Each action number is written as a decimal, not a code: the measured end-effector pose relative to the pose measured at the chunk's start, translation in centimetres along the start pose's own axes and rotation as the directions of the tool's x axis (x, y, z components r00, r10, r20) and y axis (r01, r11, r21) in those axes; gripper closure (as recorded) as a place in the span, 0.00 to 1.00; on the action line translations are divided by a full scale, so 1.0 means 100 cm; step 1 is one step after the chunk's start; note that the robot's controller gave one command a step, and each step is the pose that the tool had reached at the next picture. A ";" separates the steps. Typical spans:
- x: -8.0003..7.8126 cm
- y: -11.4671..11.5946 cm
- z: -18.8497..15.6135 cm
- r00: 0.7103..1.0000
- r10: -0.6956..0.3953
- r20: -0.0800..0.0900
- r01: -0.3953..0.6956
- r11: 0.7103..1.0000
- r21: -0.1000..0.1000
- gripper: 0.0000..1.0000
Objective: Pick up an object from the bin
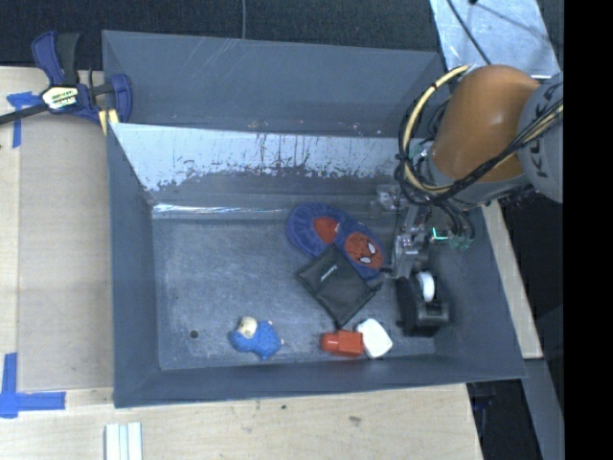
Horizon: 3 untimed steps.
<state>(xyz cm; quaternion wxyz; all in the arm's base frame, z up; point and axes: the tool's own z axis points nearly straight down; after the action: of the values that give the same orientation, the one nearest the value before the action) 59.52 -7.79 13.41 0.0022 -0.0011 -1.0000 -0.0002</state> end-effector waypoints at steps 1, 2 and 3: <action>0.004 0.029 0.062 0.996 0.092 0.014 -0.092 0.996 0.004 0.00; 0.003 0.028 0.058 0.996 0.090 0.017 -0.090 0.996 0.004 1.00; 0.004 0.029 0.060 0.996 0.090 0.013 -0.090 0.996 0.003 0.00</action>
Offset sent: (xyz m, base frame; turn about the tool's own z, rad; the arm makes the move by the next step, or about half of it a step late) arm -0.0071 0.0321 -0.0641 0.0897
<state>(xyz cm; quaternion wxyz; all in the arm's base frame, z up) 59.08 -4.87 7.36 -0.0040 -0.0462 -0.9989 0.0017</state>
